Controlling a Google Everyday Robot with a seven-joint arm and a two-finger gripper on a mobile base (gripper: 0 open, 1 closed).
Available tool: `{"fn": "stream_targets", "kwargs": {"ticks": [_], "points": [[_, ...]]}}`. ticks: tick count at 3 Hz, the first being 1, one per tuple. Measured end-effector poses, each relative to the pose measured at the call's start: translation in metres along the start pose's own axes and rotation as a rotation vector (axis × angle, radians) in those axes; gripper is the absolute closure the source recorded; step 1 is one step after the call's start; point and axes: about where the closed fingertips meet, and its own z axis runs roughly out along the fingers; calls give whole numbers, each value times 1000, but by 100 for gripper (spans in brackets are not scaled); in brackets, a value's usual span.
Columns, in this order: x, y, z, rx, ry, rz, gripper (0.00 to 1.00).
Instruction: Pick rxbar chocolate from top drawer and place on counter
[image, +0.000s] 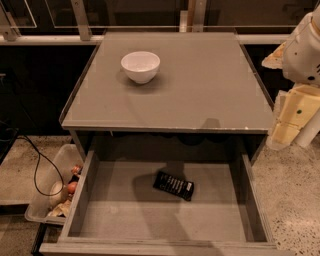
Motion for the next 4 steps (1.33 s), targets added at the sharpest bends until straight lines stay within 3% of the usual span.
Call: {"fn": "stream_targets", "kwargs": {"ticks": [2, 3, 4], "points": [[3, 3, 6, -6, -7, 21, 0], [5, 19, 28, -24, -59, 37, 0], [11, 40, 65, -39, -185, 49, 0]]}}
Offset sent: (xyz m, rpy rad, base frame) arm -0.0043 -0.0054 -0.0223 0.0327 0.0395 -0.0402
